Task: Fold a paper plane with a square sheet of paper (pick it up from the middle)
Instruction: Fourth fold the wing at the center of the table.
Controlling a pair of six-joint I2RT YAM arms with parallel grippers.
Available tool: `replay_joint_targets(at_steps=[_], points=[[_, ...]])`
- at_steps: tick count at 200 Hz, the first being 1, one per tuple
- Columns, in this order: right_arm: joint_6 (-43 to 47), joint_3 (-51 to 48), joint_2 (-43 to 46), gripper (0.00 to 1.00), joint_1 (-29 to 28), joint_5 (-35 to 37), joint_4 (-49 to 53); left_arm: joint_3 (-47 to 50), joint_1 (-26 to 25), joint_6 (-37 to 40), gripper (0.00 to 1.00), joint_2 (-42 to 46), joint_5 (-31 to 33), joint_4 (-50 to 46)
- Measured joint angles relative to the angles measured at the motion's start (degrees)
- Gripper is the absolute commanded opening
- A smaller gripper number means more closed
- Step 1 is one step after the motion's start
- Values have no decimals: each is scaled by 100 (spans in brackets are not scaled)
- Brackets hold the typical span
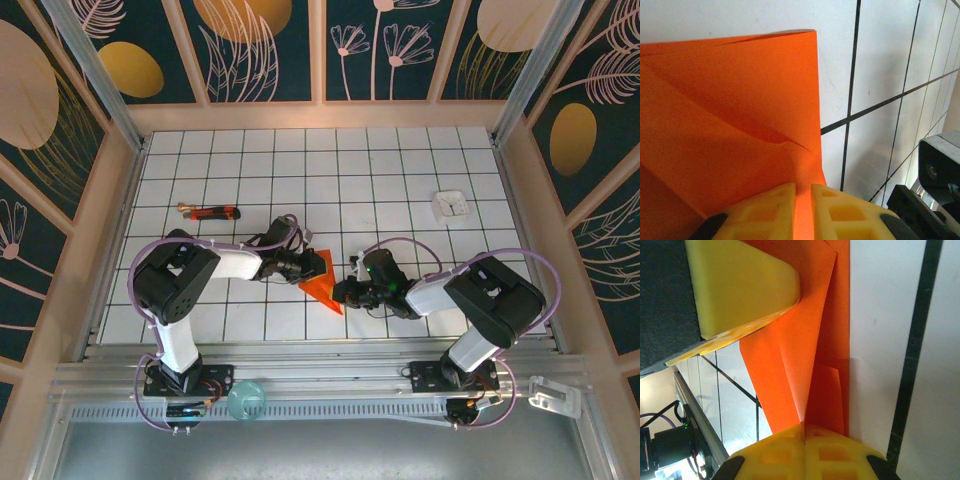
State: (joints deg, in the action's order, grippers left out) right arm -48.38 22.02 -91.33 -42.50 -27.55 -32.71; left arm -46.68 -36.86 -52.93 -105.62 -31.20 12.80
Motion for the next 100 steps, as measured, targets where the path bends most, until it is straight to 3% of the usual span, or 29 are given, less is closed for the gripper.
replay_joint_targets(at_steps=[100], points=[[2, 81, 234, 15, 0, 63, 433, 26, 0, 179, 16, -4, 9, 4]])
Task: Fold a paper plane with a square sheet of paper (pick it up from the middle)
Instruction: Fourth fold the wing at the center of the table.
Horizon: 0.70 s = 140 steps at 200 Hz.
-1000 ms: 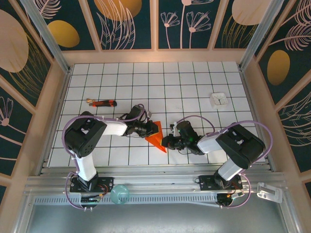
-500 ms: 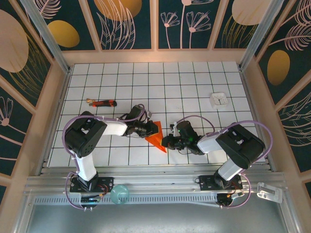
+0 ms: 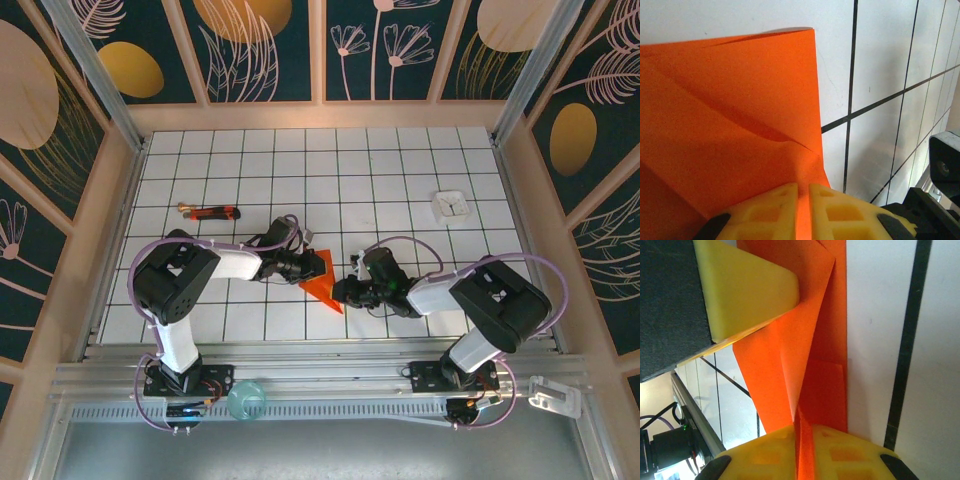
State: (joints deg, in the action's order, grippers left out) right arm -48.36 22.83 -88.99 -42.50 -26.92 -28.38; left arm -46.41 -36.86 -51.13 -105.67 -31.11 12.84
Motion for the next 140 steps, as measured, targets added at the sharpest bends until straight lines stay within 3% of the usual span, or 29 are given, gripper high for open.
replay_joint_targets(at_steps=[61, 140], points=[[0, 0, 267, 15, 0, 9, 313, 13, 0, 11, 16, 2, 0, 24], [-26, -122, 400, 5, -103, 153, 334, 42, 0, 11, 16, 2, -4, 70]])
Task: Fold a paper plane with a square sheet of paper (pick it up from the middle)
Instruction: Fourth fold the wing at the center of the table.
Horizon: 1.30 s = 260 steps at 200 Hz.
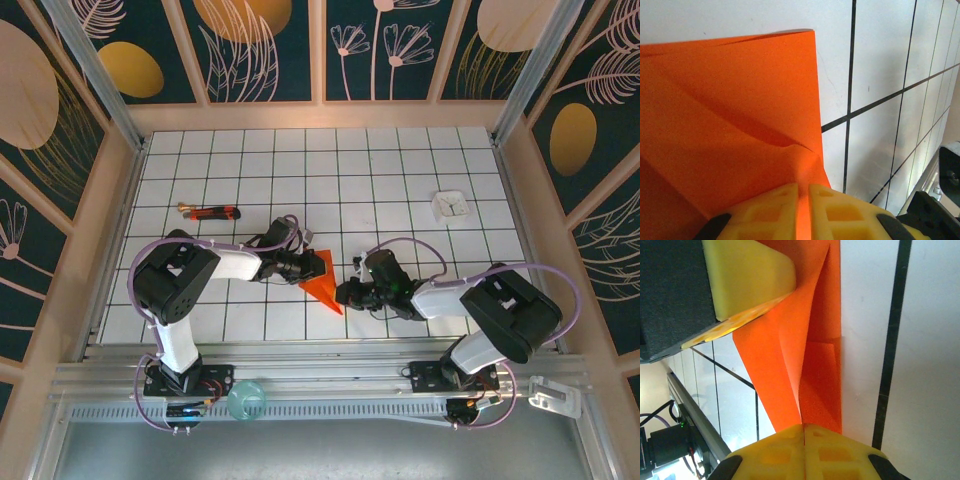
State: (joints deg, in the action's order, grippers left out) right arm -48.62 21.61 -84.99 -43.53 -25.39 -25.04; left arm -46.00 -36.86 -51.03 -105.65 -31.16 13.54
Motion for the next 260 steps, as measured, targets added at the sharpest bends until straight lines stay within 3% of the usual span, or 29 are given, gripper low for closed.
replay_joint_targets(at_steps=[90, 200, 260], points=[[-39, -94, -168, 3, -42, 48, -256, 70, 0, 0, 15, 7, -24, 129], [-13, -116, 323, 13, -129, 46, 111, 74, 0, 2, 15, 11, -17, 131], [24, -190, 337, 9, -262, 192, 302, 74, 0, 4, 15, 11, -17, 129]])
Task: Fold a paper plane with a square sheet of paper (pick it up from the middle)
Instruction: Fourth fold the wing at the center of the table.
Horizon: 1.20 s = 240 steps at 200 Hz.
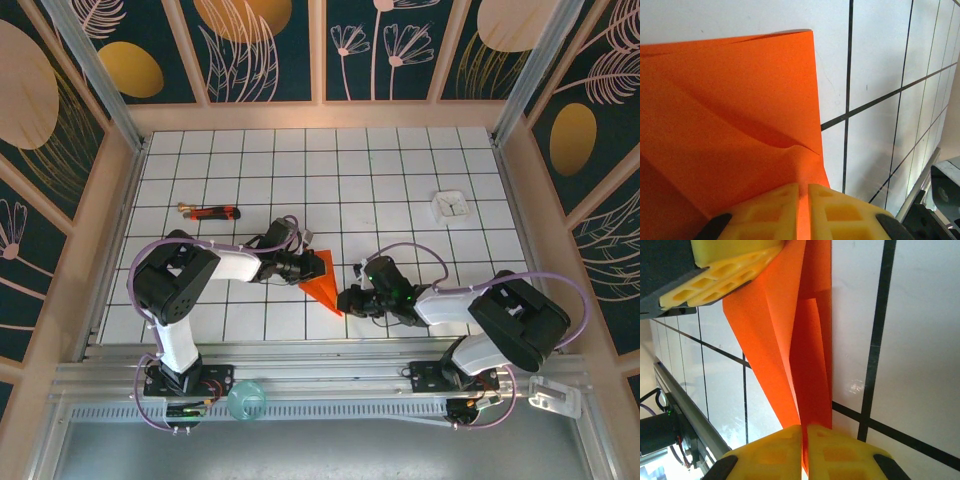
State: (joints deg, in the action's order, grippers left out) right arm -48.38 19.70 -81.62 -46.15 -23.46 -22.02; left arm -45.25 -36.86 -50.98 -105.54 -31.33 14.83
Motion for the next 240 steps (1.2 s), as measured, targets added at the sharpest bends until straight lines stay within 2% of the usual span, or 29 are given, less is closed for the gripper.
replay_joint_targets(at_steps=[93, 193, 240], points=[[-48, -136, -92, 4, -37, 109, -260, 0, 0, 39, 15, 0, -2, 0], [-42, -146, -15, 10, -61, 107, -201, 0, 0, 42, 15, 0, 0, 0], [-39, -146, 146, 8, -142, 109, 15, 0, 0, 44, 15, 0, 0, 0]])
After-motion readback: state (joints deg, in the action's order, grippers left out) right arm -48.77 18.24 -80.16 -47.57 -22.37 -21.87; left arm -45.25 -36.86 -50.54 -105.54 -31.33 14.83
